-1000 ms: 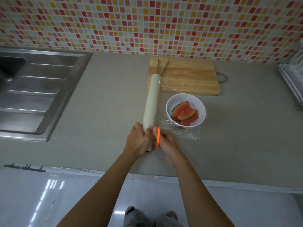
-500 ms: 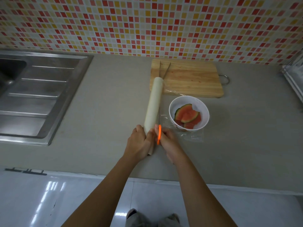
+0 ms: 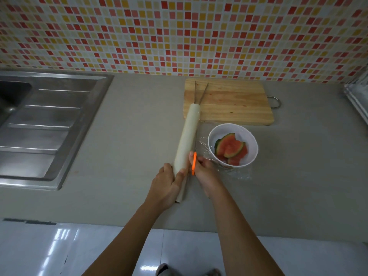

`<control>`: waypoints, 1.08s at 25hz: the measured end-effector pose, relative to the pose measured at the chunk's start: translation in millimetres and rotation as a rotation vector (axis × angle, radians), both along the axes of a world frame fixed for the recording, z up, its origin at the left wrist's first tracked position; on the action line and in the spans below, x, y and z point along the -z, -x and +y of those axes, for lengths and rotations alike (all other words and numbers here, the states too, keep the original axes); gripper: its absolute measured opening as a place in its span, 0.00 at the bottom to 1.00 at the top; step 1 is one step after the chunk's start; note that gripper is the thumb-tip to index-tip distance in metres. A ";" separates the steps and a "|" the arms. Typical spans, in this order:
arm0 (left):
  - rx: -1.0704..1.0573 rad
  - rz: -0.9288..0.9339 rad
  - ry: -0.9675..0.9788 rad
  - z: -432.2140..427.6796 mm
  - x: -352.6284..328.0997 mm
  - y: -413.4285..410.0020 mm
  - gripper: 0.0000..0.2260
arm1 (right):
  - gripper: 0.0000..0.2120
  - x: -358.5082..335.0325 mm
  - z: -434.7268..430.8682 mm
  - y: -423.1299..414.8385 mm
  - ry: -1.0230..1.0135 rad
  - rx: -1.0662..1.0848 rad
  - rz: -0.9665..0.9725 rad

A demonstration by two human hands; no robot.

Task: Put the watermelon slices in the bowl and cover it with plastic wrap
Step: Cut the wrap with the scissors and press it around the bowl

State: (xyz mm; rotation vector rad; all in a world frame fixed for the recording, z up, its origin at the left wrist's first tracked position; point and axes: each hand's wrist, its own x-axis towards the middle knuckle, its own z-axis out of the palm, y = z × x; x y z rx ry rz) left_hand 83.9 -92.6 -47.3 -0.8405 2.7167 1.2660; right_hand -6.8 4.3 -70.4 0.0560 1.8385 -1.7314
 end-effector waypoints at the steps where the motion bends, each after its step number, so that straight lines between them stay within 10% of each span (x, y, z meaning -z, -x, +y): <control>1: 0.012 -0.002 0.001 -2.0 -0.2 -1.5 0.13 | 0.17 0.8 -1.6 1.8 -0.013 0.012 0.006; 27: 0.122 -0.028 -0.017 -51.7 -3.6 -23.5 0.14 | 0.22 5.1 -53.9 46.3 0.024 0.160 -0.033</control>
